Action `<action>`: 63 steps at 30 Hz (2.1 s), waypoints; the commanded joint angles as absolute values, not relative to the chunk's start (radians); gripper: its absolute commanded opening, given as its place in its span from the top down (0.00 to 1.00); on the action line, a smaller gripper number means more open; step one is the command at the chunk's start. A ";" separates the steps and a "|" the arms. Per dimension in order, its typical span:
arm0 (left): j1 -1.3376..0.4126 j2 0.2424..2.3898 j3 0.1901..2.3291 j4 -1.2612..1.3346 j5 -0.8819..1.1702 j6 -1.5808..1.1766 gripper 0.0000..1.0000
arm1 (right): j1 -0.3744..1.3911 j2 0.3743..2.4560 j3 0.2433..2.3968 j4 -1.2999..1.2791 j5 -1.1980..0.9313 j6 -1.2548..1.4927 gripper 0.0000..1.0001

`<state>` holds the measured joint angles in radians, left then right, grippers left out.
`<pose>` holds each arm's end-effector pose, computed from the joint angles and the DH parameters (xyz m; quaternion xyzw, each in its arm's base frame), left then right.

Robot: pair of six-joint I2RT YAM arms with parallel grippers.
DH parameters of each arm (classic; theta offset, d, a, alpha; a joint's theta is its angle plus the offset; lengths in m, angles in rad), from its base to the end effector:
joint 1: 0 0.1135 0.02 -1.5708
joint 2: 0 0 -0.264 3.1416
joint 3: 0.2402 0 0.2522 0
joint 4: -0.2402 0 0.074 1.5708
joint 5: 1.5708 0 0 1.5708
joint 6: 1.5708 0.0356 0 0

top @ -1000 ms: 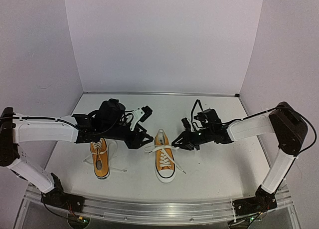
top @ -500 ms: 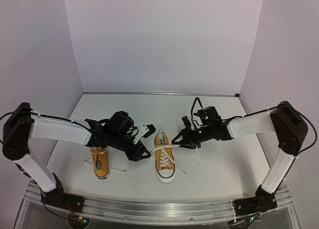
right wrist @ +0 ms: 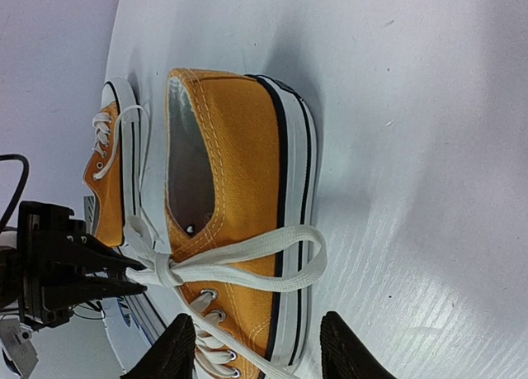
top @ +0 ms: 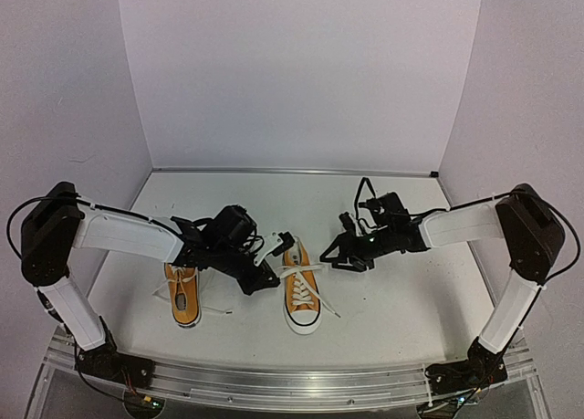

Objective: Tie the shoes

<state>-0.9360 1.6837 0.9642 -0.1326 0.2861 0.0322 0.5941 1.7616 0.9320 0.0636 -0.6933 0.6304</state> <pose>0.1963 -0.2835 0.1781 0.4756 0.7968 -0.2721 0.2549 0.2796 0.2163 0.1622 -0.1173 0.8677 0.4675 0.1218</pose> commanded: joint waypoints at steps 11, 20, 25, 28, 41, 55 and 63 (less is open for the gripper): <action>-0.903 1.575 0.932 -0.150 0.204 0.024 1.00 | 0.591 1.835 1.074 -0.080 -0.672 0.502 0.51; -0.870 1.523 0.916 -0.202 0.155 0.011 1.00 | 0.588 1.840 1.089 -0.080 -0.717 0.495 0.53; -0.842 1.510 0.913 -0.245 0.131 0.009 1.00 | 0.588 1.847 1.094 -0.079 -0.735 0.494 0.53; -0.829 1.509 0.915 -0.273 0.114 0.011 1.00 | 0.588 1.854 1.099 -0.077 -0.749 0.494 0.53; -0.803 1.547 0.914 -0.345 0.075 0.009 1.00 | 0.590 1.899 1.116 -0.038 -0.797 0.517 0.54; -0.787 1.596 0.940 -0.365 0.093 0.010 1.00 | 0.624 1.937 1.123 0.026 -0.870 0.529 0.57; -0.787 1.592 0.940 -0.358 0.118 0.018 1.00 | 0.642 1.968 1.149 0.036 -0.879 0.532 0.63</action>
<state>-0.7918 1.5951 0.9195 -0.3594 0.1031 0.0212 0.6304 1.9501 1.1044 0.0005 -0.8558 0.5317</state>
